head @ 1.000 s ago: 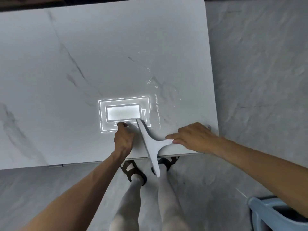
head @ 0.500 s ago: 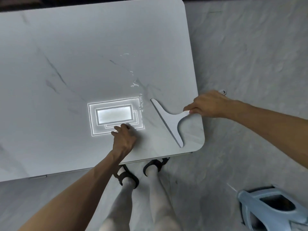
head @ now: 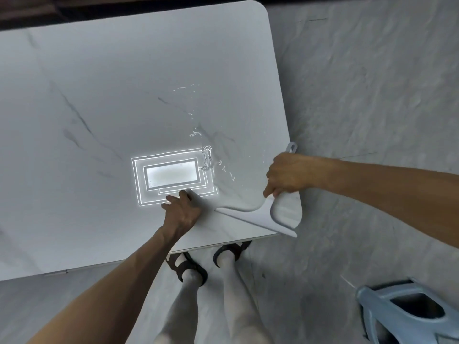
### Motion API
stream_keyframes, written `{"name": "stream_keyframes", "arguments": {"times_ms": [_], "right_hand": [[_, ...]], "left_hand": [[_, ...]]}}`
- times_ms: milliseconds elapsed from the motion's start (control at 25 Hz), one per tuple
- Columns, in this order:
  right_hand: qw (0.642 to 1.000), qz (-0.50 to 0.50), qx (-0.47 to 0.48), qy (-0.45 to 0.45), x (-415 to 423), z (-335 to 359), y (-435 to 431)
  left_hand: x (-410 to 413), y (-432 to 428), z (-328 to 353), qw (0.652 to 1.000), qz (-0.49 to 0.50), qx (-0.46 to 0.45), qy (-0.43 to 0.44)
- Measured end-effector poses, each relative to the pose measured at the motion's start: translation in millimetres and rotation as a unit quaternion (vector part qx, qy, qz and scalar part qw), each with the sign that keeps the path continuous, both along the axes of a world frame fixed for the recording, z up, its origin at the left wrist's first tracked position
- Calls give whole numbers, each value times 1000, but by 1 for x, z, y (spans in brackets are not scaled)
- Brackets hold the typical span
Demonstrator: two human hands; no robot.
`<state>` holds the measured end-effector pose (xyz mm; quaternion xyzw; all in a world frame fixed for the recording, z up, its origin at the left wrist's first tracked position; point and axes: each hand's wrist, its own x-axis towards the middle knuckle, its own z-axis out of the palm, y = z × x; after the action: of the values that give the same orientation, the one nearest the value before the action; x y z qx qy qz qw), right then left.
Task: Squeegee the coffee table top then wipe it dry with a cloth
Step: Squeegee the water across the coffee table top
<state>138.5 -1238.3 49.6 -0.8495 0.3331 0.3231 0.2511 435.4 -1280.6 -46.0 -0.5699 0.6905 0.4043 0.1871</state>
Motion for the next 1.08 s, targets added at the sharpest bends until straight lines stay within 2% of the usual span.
{"name": "stream_keyframes", "arguments": {"times_ms": [40, 80, 120, 160, 200, 240, 280, 320, 400, 600, 760, 920, 1080], "right_hand": [[1000, 1, -12, 14, -9, 2, -9], [999, 0, -25, 31, -19, 5, -19], [998, -2, -33, 46, -29, 9, -30], [997, -7, -39, 59, -38, 14, -41], [996, -8, -47, 68, -45, 19, -52], [995, -5, -57, 77, -50, 25, -60], [995, -1, -62, 83, -53, 32, -67], [994, 3, -63, 84, -53, 39, -70], [996, 5, -56, 74, -45, 52, -71], [993, -113, -12, -18, 24, 36, -73], [983, -179, 8, -50, 73, -1, -98], [968, -249, 11, -21, 45, 2, -118], [937, -349, -12, 25, -7, 25, -118]], "left_hand": [[6, 6, -7, 993, -82, -87, 10], [6, 3, -6, 988, -67, -136, 11], [6, 2, -5, 987, -65, -145, 16], [3, 2, 4, 989, -58, -128, 40], [3, 1, 16, 999, -4, -38, 34], [-2, -4, 28, 992, 116, 50, 27], [-5, -4, 41, 990, 128, 63, 19], [-3, -6, 45, 990, 144, 9, -14], [2, -12, 50, 989, 138, 12, -48], [30, -40, 67, 972, 227, -61, -2], [50, -68, 63, 973, 219, -69, -11], [44, -92, 51, 976, 204, -69, -20], [30, -114, 48, 983, 171, -62, 24]]}}
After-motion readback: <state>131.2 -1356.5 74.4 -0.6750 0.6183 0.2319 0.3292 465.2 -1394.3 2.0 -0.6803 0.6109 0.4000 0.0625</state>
